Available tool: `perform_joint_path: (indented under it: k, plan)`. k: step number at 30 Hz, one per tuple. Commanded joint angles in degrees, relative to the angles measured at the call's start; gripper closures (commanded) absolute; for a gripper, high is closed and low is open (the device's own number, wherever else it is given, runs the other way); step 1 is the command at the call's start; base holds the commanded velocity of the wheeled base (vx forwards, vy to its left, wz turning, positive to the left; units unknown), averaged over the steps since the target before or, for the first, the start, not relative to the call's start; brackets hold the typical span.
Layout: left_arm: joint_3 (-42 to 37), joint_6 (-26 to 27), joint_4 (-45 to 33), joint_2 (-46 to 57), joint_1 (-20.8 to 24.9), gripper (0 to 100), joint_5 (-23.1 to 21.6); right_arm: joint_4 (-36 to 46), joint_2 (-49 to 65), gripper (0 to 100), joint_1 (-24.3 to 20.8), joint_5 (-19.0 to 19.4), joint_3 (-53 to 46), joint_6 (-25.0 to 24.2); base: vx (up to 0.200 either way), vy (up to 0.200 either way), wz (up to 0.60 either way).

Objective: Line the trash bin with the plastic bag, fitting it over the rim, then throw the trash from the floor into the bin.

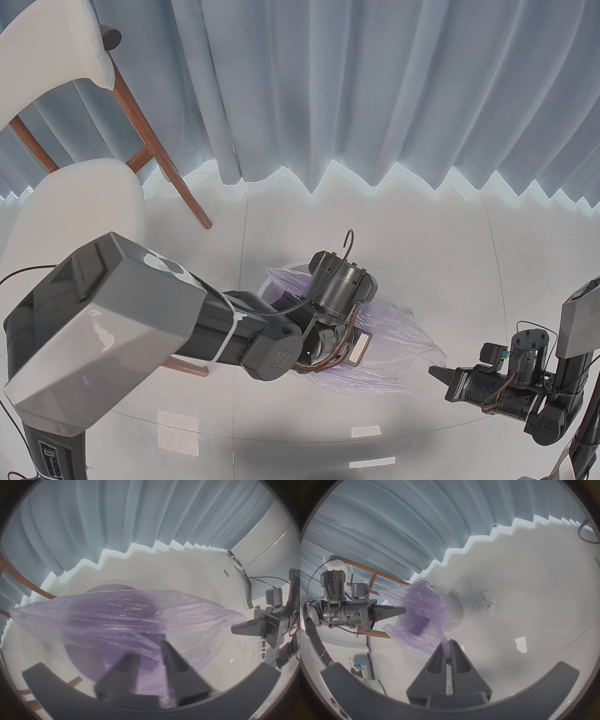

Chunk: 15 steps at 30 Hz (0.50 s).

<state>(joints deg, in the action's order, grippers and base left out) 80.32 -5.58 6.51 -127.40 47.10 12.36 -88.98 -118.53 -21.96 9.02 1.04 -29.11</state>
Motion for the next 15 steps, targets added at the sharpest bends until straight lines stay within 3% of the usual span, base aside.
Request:
perform_joint_path:
  k: [1, 15]
  plan:
    - [-0.6, -0.7, -0.4, -0.1, 0.5, 100, 0.3, -0.9, 0.1, 100, -0.2, 0.0, -0.4, 0.1, 0.0, 0.0, 0.0]
    - [-3.8, -0.7, -0.5, 5.0, -1.1, 100, 2.7, -0.9, 1.0, 100, 0.1, 0.0, -0.3, 0.0, 0.0, 0.0, 0.0]
